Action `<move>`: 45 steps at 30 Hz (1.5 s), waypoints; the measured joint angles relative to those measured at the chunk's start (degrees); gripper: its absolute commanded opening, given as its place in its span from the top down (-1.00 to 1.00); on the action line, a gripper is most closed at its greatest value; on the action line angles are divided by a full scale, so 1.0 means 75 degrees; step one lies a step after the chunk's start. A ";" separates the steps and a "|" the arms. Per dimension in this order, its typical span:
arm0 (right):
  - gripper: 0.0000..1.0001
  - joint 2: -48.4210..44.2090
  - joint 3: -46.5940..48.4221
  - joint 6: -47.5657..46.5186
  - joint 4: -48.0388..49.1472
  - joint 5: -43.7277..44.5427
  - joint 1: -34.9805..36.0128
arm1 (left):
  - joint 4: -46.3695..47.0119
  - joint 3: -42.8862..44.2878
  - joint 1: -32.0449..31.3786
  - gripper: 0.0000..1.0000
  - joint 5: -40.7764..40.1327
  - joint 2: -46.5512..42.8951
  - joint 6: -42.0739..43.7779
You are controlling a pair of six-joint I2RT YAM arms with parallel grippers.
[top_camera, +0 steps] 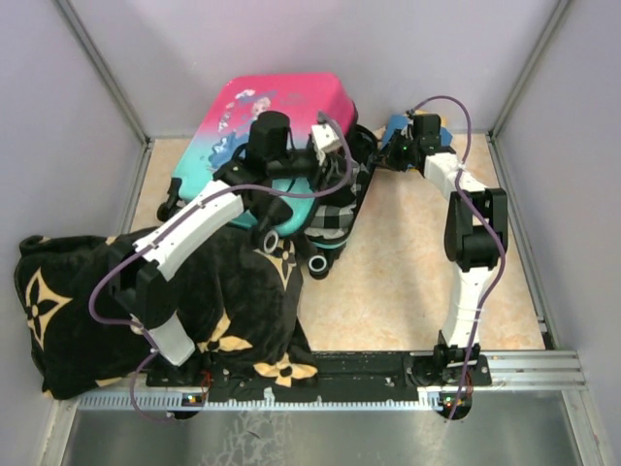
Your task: Pack the luggage
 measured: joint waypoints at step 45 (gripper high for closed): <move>1.00 -0.2445 -0.3008 -0.0723 -0.0154 0.0134 -0.0761 | -0.2719 -0.1810 0.6336 -0.46 -0.1422 -0.1609 -0.1874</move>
